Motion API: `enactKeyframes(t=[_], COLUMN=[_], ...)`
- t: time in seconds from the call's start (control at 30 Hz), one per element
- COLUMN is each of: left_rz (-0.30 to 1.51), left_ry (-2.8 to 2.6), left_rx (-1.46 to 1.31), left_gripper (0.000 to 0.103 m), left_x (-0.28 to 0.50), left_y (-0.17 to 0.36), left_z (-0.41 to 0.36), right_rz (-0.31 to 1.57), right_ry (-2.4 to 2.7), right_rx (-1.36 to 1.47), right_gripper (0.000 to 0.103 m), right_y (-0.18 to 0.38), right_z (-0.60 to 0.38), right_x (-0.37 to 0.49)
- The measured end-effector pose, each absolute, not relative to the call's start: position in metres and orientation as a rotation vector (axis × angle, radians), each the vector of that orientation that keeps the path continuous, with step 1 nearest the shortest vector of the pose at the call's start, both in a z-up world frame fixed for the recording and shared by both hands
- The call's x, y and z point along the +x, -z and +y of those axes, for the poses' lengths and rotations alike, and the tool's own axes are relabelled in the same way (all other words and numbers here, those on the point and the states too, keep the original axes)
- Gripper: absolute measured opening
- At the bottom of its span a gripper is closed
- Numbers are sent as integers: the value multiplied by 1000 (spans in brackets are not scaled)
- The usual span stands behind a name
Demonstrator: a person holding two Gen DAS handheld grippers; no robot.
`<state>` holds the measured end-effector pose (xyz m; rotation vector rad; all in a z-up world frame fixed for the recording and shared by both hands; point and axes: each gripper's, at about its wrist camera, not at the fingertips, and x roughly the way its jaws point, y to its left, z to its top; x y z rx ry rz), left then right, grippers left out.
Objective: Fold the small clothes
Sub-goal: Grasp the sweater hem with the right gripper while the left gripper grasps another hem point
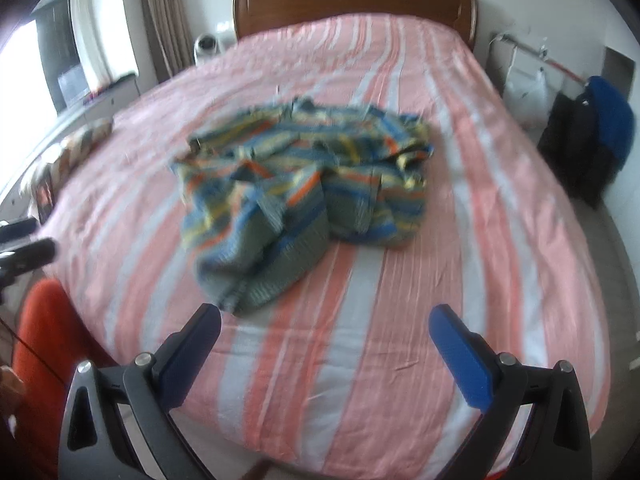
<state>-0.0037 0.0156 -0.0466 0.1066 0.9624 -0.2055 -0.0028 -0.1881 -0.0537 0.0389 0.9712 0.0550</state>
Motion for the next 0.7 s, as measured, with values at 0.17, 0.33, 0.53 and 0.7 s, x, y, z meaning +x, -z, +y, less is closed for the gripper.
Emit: enactKeyframes(t=[0.17, 0.33, 0.53, 0.7], left_rz=[976, 968, 988, 1015], left_ry=[197, 162, 97, 115], left_rx=[93, 84, 23, -43], left_gripper=[103, 103, 103, 103], left_x=[-4, -2, -3, -1], left_y=[49, 46, 57, 75], left_z=[20, 40, 83, 101], right_rz=[925, 898, 1031, 990], right_ry=[-233, -320, -358, -614], right_rx=[32, -126, -238, -24], right_gripper=[102, 75, 7, 7], right_y=[53, 67, 93, 55], right_z=[-179, -150, -126, -93], right_x=[30, 82, 102, 45])
